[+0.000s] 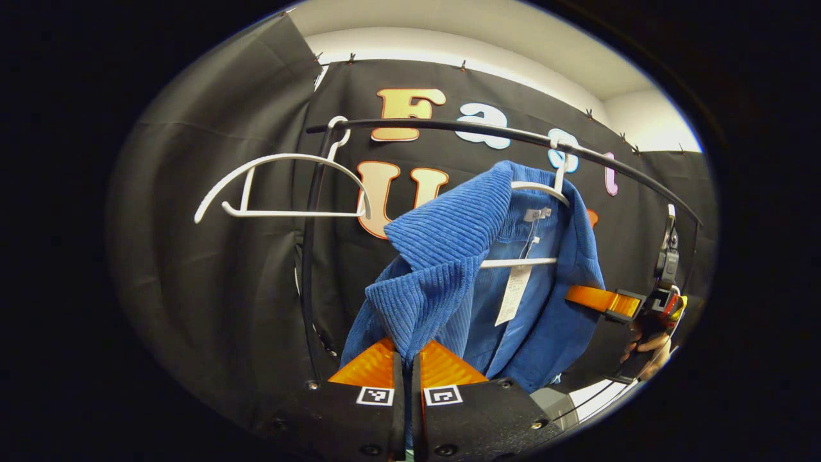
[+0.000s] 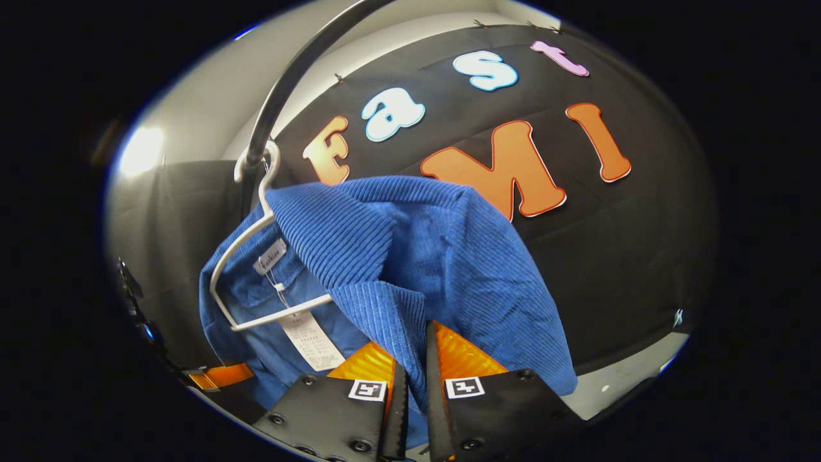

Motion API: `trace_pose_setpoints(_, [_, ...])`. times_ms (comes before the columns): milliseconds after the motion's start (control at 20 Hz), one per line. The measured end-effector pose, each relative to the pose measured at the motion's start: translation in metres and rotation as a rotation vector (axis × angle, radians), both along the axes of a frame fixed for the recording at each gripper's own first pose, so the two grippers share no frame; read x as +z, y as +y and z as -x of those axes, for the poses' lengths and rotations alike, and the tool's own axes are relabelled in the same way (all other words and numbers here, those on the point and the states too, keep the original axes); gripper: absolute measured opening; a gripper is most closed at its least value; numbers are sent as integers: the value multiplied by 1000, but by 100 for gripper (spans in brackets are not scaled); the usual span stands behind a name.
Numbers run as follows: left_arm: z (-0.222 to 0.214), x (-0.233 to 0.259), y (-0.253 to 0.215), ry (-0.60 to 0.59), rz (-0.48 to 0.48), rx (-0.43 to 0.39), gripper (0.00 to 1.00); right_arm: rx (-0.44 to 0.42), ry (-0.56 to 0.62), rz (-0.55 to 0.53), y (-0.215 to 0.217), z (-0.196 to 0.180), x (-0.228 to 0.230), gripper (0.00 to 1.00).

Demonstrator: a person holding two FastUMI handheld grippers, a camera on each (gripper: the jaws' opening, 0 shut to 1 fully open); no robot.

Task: Grasp the clothes on the hanger with both hands and then place them into the laundry hamper below.

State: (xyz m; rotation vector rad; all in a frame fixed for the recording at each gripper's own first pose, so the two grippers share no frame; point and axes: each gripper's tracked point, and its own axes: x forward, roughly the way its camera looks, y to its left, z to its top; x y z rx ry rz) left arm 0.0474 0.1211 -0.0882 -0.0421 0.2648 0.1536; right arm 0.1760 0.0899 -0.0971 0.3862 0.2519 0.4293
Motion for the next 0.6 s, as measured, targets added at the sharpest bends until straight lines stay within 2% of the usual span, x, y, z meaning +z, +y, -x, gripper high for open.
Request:
trace_pose_setpoints(250, [8,26,14,-45,16,7,2,42,27,-173,-19,-3,21,17])
trace_pose_setpoints(450, [13,52,25,-87,22,18,4,57,29,-453,-41,-10,59,15])
trace_pose_setpoints(600, [6,77,32,-132,18,10,4,56,15,-500,-50,-18,69,15])
